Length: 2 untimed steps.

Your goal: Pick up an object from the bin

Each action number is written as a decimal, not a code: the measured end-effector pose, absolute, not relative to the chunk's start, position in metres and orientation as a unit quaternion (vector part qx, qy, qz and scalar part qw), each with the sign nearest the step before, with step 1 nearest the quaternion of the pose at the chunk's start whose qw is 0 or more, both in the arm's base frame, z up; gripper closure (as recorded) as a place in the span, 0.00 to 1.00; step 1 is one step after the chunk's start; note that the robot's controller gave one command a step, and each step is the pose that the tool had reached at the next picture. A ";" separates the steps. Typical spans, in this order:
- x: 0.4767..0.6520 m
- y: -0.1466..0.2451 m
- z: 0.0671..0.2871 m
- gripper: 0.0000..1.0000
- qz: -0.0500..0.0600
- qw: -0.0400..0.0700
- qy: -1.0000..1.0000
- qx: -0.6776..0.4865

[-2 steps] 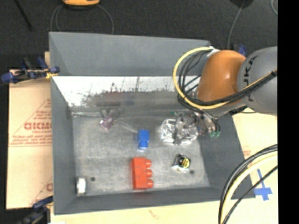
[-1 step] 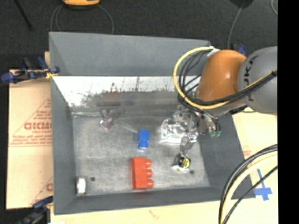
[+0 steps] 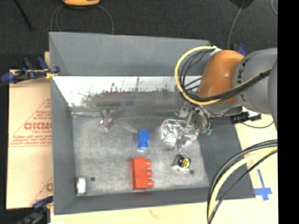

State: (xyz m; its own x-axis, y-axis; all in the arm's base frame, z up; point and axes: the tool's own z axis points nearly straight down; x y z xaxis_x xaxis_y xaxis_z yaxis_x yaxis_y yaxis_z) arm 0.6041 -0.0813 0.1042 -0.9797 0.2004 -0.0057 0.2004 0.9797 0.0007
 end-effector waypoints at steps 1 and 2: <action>0.604 -0.082 0.104 1.00 -0.002 0.002 0.995 0.098; 0.622 -0.063 0.281 1.00 0.001 0.005 0.992 0.123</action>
Offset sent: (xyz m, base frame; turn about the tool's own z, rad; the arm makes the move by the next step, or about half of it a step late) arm 0.0000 0.0000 0.0000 0.0000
